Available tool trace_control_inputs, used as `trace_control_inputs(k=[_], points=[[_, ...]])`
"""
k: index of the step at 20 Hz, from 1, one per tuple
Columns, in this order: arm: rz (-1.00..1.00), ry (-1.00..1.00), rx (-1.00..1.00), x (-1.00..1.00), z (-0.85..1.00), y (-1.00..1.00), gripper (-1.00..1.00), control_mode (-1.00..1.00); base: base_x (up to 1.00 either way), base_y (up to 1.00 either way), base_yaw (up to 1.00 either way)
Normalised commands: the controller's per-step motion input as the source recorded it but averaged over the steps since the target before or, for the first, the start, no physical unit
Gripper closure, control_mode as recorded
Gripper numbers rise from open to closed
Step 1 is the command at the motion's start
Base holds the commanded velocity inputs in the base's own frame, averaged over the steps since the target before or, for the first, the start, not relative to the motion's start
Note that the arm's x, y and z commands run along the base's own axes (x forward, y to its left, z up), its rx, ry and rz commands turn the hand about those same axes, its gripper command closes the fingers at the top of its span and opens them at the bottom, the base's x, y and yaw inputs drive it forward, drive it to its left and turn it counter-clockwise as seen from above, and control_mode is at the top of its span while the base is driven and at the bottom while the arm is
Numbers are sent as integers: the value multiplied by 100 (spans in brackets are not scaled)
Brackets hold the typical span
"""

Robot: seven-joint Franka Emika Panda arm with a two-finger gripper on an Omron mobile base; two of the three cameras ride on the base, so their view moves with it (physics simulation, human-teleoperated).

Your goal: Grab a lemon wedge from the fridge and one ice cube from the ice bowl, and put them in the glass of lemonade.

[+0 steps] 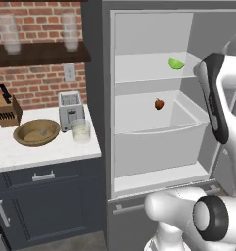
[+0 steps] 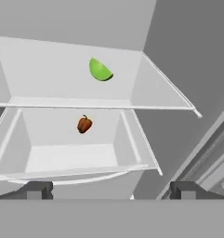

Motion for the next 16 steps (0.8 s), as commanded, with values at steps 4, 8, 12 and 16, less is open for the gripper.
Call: trace_control_inputs(k=[4,8,12,16], points=[[1,0,0,97,0,-12,-100,-100,0,0,0],[5,1,0,72,3,0,-100,-100,0,0,0],[12,0,5,51,-7,0,-100,-100,0,0,0],[20,0,8,78,-8,0,-100,-100,0,0,0]])
